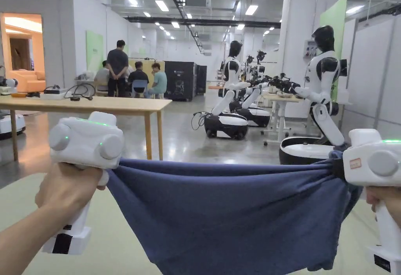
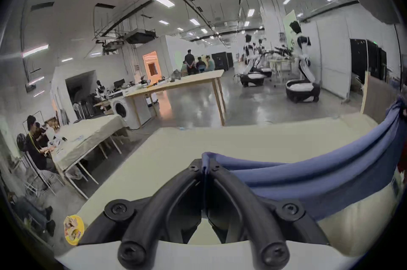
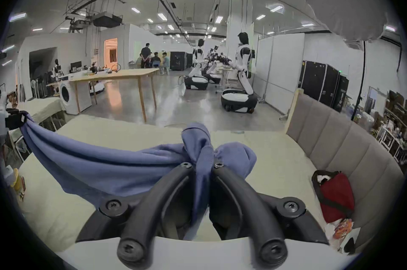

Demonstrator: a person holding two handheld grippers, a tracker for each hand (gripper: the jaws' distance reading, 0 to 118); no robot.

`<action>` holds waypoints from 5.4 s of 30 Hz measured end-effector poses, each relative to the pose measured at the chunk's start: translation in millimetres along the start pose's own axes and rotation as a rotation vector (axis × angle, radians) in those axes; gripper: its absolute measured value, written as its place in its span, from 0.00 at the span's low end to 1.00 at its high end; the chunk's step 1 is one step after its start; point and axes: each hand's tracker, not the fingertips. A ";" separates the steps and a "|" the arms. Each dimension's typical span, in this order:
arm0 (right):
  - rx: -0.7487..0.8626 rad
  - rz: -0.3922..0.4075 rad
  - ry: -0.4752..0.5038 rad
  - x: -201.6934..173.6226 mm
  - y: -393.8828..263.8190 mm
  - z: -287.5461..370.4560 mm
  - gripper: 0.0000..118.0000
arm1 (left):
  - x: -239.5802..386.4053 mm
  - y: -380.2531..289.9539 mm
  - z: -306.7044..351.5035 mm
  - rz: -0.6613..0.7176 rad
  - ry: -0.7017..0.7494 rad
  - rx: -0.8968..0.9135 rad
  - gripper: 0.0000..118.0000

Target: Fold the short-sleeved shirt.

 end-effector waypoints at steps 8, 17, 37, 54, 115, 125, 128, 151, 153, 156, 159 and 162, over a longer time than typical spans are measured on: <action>-0.144 -0.023 0.059 7.4 -151.3 32.1 0.09 | -5.7 -137.9 14.2 0.027 -0.118 -0.138 0.00; -0.261 -0.047 0.095 16.9 -284.8 137.0 0.09 | -30.8 -264.2 101.9 0.099 -0.207 -0.249 0.00; -0.296 -0.136 0.083 16.0 -368.5 234.2 0.67 | -76.3 -351.0 168.0 0.175 -0.379 -0.351 0.12; 0.026 -0.018 -0.029 -43.4 -354.1 294.8 0.01 | -88.2 -346.7 243.7 0.155 -0.284 -0.137 0.00; -0.672 0.140 0.148 -20.9 -245.0 -81.3 0.04 | -60.5 -361.8 120.7 0.066 -0.471 -0.538 0.01; -0.363 0.129 0.174 -5.2 -155.6 52.4 0.00 | -74.4 -305.3 150.3 0.102 -0.439 -0.388 0.01; -0.218 0.147 0.134 6.5 -113.8 108.4 0.00 | -78.4 -259.8 163.4 0.113 -0.432 -0.281 0.01; 0.165 0.015 0.003 73.7 60.7 249.8 0.00 | -62.3 38.8 168.9 0.097 -0.283 0.075 0.00; 0.166 0.014 -0.002 73.0 75.3 231.1 0.00 | -56.1 53.3 154.7 0.097 -0.258 0.070 0.00; 0.155 0.010 -0.019 71.3 96.9 198.5 0.00 | -46.6 72.6 139.5 0.075 -0.210 0.093 0.00; 0.149 0.017 -0.032 69.7 119.5 166.7 0.00 | -39.3 94.5 118.7 0.062 -0.205 0.088 0.00; 0.143 0.014 -0.035 69.3 143.2 135.3 0.00 | -32.9 112.2 96.6 0.078 -0.192 0.092 0.00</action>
